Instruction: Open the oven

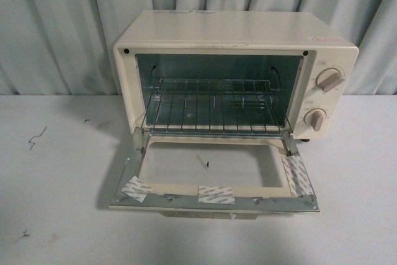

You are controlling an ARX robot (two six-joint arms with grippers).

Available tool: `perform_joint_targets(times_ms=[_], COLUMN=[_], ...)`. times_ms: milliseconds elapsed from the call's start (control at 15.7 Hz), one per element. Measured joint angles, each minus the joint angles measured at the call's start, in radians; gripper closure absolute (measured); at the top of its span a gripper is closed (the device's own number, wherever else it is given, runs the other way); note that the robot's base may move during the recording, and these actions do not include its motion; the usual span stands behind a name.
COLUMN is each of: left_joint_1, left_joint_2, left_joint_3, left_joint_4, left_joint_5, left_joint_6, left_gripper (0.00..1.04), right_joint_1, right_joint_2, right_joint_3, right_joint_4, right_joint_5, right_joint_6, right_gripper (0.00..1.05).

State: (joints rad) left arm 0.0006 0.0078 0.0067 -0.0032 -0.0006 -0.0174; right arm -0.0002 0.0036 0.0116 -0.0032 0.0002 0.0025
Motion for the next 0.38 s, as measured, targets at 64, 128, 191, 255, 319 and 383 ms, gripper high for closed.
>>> perform_joint_targets(times_ms=[64,128,191,255,319,383], left_joint_1=[0.000,0.000,0.000,0.000,0.000,0.000], left_joint_2=[0.000,0.000,0.000,0.000,0.000,0.000], left_joint_3=[0.000,0.000,0.000,0.000,0.000,0.000], left_joint_4=[0.000,0.000,0.000,0.000,0.000,0.000], left_joint_5=[0.000,0.000,0.000,0.000,0.000,0.000], left_joint_6=[0.000,0.000,0.000,0.000,0.000,0.000], left_gripper=[0.07,0.07,0.07,0.07,0.07,0.07], right_joint_1=[0.000,0.000,0.000,0.000,0.000,0.000], right_joint_2=[0.000,0.000,0.000,0.000,0.000,0.000], right_joint_3=[0.000,0.000,0.000,0.000,0.000,0.000], right_joint_4=[0.000,0.000,0.000,0.000,0.000,0.000], right_joint_5=[0.000,0.000,0.000,0.000,0.000,0.000], right_joint_6=[0.000,0.000,0.000,0.000,0.000,0.000], right_gripper=[0.06,0.06,0.06,0.06,0.06,0.06])
